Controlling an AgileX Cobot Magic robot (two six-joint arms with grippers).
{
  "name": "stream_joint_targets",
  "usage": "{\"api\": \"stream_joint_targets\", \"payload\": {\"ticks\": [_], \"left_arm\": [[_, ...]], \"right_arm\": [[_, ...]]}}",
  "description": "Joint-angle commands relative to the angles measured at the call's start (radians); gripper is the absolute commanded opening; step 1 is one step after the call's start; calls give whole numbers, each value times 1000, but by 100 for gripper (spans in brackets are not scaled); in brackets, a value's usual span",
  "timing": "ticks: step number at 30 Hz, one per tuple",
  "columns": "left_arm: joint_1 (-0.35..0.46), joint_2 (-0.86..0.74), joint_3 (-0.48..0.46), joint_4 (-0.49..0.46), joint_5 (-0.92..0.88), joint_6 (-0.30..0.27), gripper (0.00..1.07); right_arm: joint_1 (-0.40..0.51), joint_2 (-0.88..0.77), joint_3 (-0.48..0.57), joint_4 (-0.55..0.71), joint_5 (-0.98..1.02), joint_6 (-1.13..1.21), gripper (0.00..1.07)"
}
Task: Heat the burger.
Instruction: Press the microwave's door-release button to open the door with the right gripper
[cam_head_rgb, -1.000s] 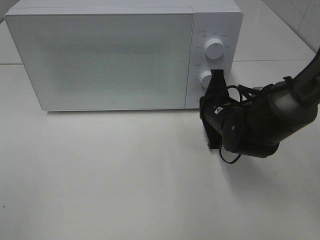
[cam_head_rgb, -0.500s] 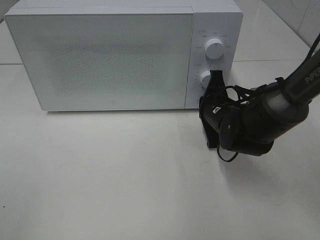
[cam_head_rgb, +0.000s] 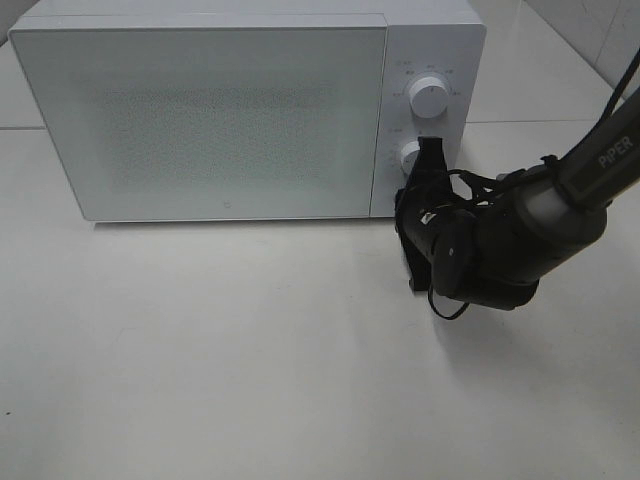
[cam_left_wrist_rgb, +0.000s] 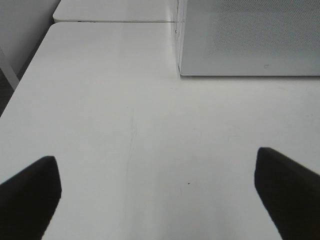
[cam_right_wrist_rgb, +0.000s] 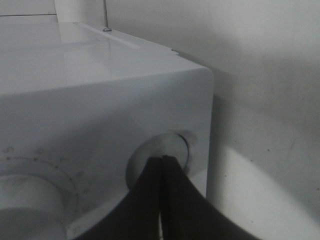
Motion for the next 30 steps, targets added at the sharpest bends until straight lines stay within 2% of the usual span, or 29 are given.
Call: {"api": "stream_joint_targets", "payload": {"ticks": [1, 20, 30], "left_arm": [[1, -20, 3, -1, -8, -6, 100], [1, -20, 3, -1, -8, -6, 100], [1, -20, 3, -1, -8, -6, 100]], "right_arm": [[-14, 0, -31, -7, -52, 2, 0], [-71, 19, -152, -11, -159, 1, 0], [-69, 24, -151, -12, -147, -7, 0]]}}
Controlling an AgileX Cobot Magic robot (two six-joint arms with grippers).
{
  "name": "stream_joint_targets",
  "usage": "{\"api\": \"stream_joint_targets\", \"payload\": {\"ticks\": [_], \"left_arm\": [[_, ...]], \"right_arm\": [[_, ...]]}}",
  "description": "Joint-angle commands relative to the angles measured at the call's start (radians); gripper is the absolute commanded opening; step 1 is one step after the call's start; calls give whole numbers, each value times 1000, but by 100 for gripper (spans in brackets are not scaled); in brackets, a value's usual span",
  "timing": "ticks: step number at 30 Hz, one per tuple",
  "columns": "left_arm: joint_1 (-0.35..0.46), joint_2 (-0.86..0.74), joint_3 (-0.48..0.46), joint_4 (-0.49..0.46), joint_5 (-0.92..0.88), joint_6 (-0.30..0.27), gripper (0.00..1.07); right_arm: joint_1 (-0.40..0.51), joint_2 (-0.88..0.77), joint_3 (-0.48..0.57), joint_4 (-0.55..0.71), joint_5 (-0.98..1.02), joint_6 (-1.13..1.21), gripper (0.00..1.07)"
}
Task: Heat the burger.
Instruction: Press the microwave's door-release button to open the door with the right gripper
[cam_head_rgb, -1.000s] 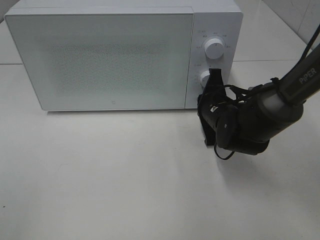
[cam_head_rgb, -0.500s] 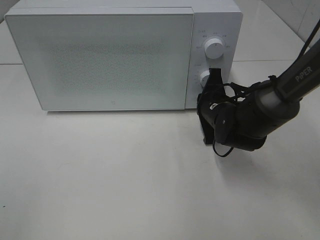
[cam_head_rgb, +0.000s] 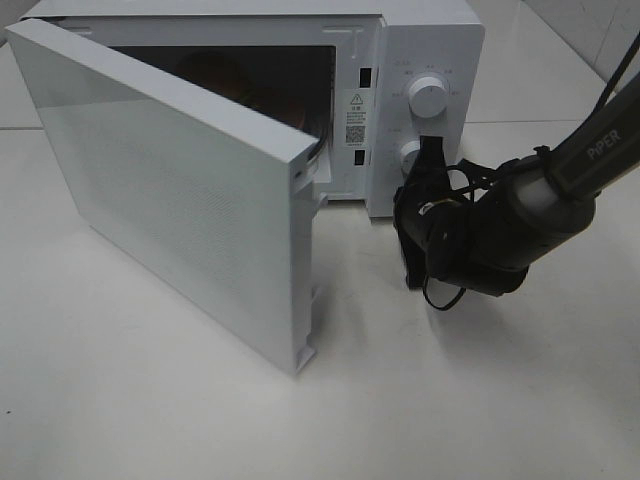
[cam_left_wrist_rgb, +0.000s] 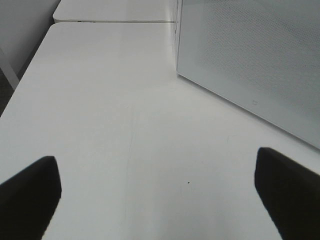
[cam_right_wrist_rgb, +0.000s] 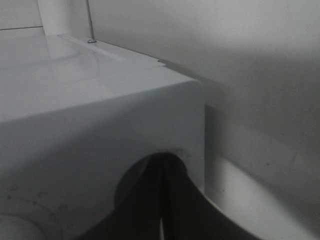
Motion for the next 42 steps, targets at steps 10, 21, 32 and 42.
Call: {"api": "stream_joint_targets", "payload": {"ticks": [10, 21, 32, 42], "left_arm": [[1, -20, 3, -1, -8, -6, 100], [1, -20, 3, -1, -8, -6, 100], [1, -20, 3, -1, -8, -6, 100], [1, -20, 3, -1, -8, -6, 100]], "right_arm": [[-39, -35, -13, -53, -197, 6, 0], [41, -35, 55, -33, -161, 79, 0], [83, -101, 171, -2, -140, 78, 0], [135, -192, 310, 5, -140, 78, 1]]}}
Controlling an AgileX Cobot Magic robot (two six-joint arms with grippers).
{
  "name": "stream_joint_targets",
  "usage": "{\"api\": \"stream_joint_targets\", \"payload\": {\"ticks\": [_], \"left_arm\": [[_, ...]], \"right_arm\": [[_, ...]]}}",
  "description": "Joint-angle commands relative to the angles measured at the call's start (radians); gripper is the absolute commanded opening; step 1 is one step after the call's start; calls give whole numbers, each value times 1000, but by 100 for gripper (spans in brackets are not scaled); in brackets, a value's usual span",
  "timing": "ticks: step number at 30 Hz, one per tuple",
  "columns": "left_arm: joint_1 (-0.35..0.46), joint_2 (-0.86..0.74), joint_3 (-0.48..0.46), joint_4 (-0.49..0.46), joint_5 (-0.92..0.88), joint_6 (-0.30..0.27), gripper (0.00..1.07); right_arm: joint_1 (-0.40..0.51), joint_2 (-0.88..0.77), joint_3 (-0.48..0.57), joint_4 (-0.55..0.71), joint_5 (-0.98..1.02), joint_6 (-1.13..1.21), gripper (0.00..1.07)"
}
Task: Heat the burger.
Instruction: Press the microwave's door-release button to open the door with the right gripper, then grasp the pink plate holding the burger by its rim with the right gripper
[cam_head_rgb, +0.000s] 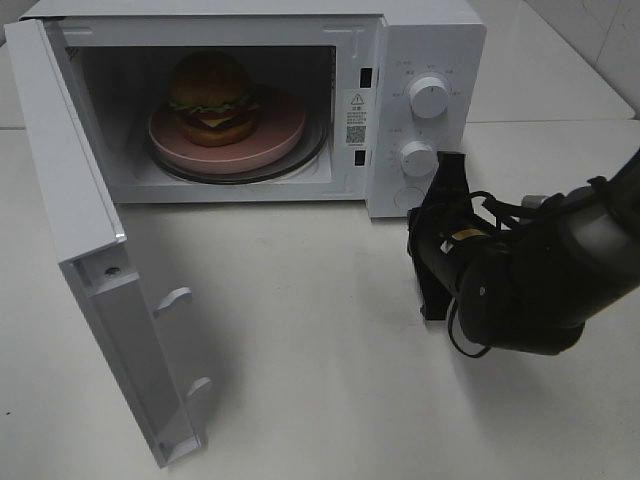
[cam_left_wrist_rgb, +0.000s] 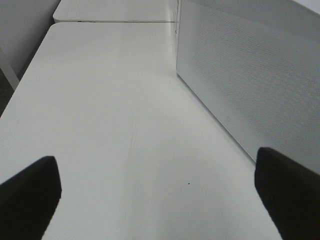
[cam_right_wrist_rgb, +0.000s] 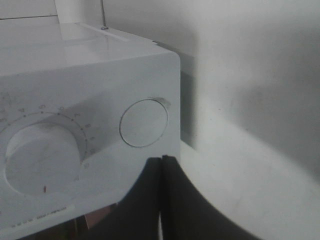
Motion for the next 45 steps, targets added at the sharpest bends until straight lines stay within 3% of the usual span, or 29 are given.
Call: {"api": "stream_joint_targets", "payload": {"ticks": [1, 15, 23, 33, 45], "left_arm": [[1, -20, 3, -1, -8, -6, 100], [1, -20, 3, -1, -8, -6, 100], [1, -20, 3, -1, -8, -6, 100], [1, -20, 3, -1, -8, -6, 100], [1, -20, 3, -1, -8, -6, 100]], "right_arm": [[24, -56, 64, -5, -6, 0, 1], [39, -317, 213, -8, 241, -157, 4], [39, -439, 215, -4, 460, -339, 4], [35, -506, 214, -4, 584, -551, 4], [-49, -515, 18, -13, 984, -1116, 5]]}}
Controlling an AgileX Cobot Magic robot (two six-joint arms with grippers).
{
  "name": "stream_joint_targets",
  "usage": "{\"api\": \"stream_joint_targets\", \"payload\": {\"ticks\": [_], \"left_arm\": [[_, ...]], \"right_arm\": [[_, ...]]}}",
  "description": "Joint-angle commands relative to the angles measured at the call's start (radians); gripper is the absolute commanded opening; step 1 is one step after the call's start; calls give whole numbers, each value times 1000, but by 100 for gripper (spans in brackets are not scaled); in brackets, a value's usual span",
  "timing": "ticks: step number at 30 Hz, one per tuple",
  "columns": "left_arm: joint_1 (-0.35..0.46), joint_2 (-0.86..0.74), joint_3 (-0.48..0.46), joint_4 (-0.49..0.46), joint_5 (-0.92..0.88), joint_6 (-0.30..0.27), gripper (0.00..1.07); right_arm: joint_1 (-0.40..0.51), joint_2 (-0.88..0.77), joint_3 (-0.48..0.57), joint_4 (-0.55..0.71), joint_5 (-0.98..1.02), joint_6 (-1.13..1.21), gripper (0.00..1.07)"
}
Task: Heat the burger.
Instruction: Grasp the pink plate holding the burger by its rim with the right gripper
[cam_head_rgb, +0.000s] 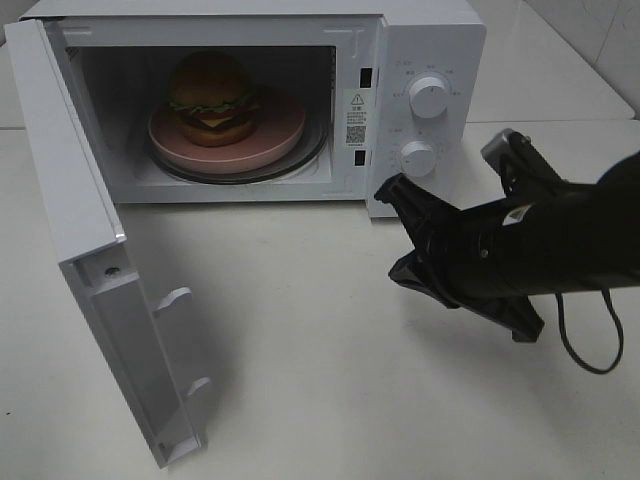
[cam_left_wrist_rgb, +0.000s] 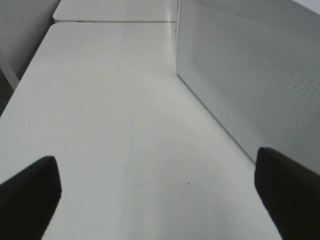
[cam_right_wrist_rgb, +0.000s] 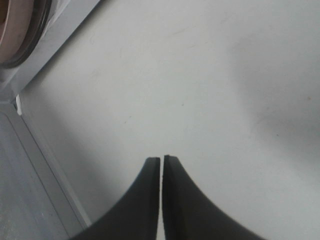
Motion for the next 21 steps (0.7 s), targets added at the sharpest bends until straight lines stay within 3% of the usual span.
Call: {"api": "stream_joint_targets", "payload": {"ticks": [1, 5, 7, 10, 15, 21], "left_arm": [[1, -20, 3, -1, -8, -6, 100], [1, -20, 3, -1, -8, -6, 100], [1, -20, 3, -1, -8, -6, 100], [1, -20, 3, -1, -8, -6, 100], [1, -20, 3, -1, -8, -6, 100], [1, -20, 3, -1, -8, -6, 100]], "right_arm": [[-18, -13, -56, -19, 112, -176, 5], [-18, -13, -106, -66, 212, -265, 5], [-18, -13, -167, -198, 332, -280, 6], [-18, -13, -180, -229, 363, -280, 6], [-18, -13, -296, -420, 580, -316, 6], [-18, -13, -354, -474, 701, -453, 7]]}}
